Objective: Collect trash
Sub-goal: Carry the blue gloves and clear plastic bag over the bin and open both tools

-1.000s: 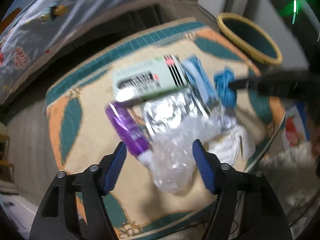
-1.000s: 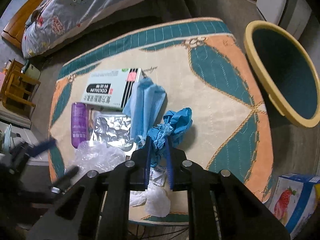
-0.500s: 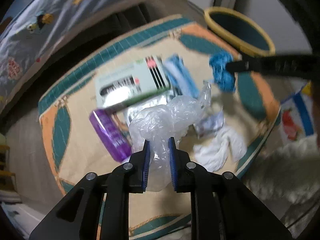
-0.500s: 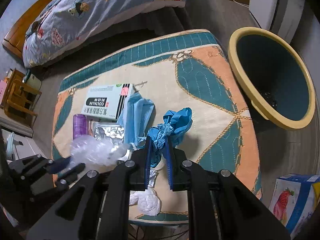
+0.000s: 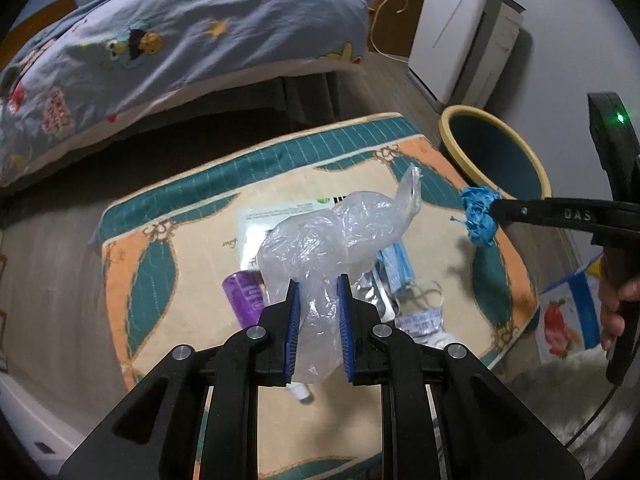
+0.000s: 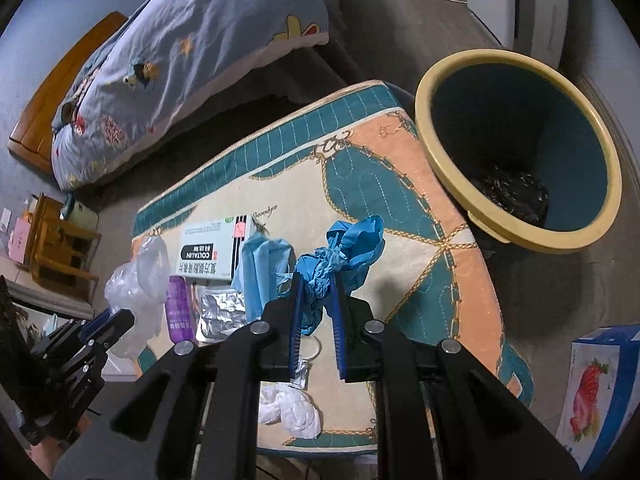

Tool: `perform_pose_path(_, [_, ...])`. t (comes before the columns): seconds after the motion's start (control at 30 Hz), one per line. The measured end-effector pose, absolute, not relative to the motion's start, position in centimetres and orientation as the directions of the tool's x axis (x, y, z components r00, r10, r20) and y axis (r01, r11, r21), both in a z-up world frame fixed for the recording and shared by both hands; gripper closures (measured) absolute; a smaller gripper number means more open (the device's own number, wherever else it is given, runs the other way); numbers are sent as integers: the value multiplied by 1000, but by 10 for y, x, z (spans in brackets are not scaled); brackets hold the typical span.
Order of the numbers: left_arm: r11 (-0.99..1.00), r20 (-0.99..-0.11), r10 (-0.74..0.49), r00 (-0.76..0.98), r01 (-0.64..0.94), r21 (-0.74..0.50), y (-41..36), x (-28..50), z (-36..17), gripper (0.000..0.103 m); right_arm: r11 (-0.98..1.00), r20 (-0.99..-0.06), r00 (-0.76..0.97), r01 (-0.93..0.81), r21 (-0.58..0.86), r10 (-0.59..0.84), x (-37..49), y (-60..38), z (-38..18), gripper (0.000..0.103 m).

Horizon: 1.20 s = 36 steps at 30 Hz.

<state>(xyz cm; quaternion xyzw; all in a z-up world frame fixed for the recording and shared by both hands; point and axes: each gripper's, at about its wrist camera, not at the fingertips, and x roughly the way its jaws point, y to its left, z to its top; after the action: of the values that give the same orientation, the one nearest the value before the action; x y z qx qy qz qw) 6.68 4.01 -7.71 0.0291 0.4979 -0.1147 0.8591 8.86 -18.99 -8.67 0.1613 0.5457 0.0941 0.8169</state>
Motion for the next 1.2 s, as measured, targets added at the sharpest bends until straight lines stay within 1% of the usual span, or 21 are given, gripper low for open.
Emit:
perform_pose_path(0.13, [973, -847, -171, 503, 224, -63, 37, 72, -69, 84, 941, -859, 407, -6, 337, 310, 90, -188, -73, 90])
perform_pose_path(0.27, [971, -815, -187, 549, 231, -67, 29, 77, -54, 84, 956, -850, 444, -69, 285, 285, 93, -193, -44, 90])
perform_pose_path(0.37, [968, -791, -197, 579, 244, -62, 17, 84, -44, 84, 962, -827, 493, -102, 252, 269, 97, -206, -11, 90])
perform_pose_path(0.5, [964, -772, -222, 595, 251, -84, -1, 97, -36, 84, 976, -812, 542, -120, 179, 216, 100, -224, 10, 90])
perform_pose_path(0.57, [960, -764, -234, 601, 267, -84, -16, 102, -33, 84, 981, -805, 561, -100, 164, 191, 103, -235, 9, 90])
perform_pose_path(0.6, [958, -762, -237, 602, 274, -82, -21, 105, -32, 84, 980, -804, 561, -86, 178, 195, 105, -242, 5, 90])
perform_pose_path(0.7, [952, -758, -250, 602, 298, -78, -41, 111, -32, 84, 974, -824, 524, -53, 219, 214, 113, -255, -15, 90])
perform_pose_path(0.9, [942, -766, -263, 586, 329, -72, -76, 126, -39, 84, 974, -837, 507, -28, 223, 206, 122, -282, -28, 90])
perform_pose_path(1.1, [934, -782, -254, 570, 353, -46, -103, 137, -51, 84, 984, -865, 476, 0, 181, 159, 129, -305, -47, 90])
perform_pose_path(1.2, [930, -789, -249, 562, 366, -32, -116, 142, -58, 84, 983, -871, 467, 24, 183, 151, 132, -316, -54, 90])
